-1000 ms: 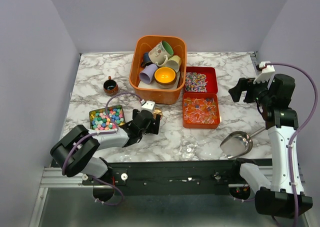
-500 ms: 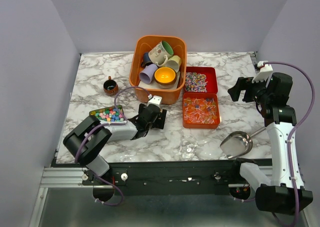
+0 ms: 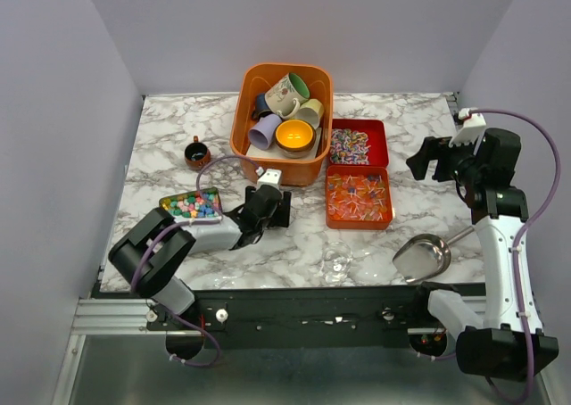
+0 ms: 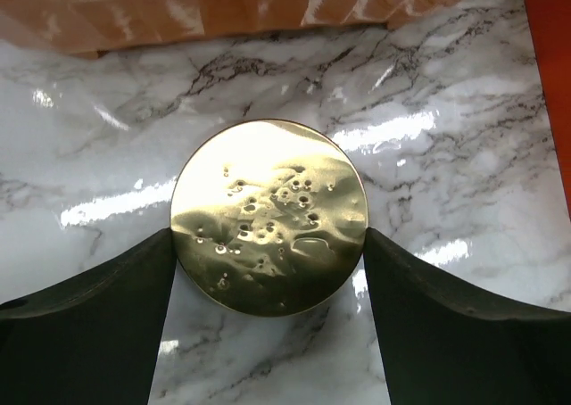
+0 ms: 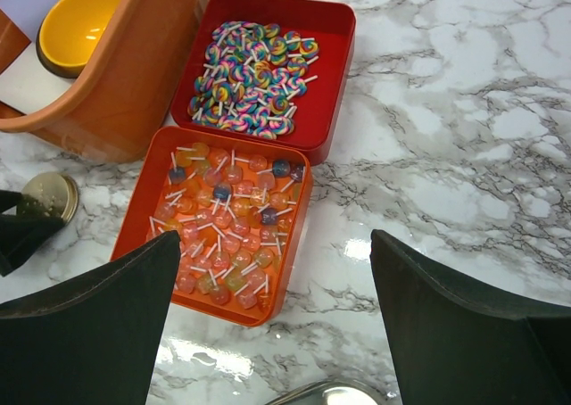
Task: Pack the candies
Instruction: Move the bottle lid to the center of the board.
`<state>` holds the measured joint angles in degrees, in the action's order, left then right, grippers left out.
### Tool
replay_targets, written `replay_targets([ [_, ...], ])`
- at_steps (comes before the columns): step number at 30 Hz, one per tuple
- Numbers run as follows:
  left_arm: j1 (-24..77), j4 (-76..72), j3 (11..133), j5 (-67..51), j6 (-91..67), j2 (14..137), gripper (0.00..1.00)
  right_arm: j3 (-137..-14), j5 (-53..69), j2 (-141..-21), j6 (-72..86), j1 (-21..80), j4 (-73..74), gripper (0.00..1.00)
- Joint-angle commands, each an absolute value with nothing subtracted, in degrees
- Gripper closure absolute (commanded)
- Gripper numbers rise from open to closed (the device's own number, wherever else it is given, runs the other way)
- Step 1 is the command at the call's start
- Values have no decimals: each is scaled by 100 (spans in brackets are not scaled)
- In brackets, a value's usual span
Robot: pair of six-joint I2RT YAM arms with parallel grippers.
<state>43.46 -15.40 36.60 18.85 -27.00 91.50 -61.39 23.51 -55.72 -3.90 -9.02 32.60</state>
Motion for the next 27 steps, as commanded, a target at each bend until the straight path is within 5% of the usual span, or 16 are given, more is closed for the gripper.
replay_targets([
  [1, 4491, -564, 2866, 1231, -3278, 8457, 41, -6152, 2373, -5642, -431, -923, 3111, 7],
  [9, 5808, 306, 1924, 1240, -3858, 6356, 47, -6065, 2593, -5774, -387, -914, 3032, 7],
  [19, 6627, 1046, 2021, 1257, -4517, 6275, 44, -5740, 2759, -5335, -194, -914, 2935, 7],
  [27, 6759, 1134, 2250, 1248, -4246, 6241, 1, -5353, 2610, -4729, -290, -914, 3041, 7],
])
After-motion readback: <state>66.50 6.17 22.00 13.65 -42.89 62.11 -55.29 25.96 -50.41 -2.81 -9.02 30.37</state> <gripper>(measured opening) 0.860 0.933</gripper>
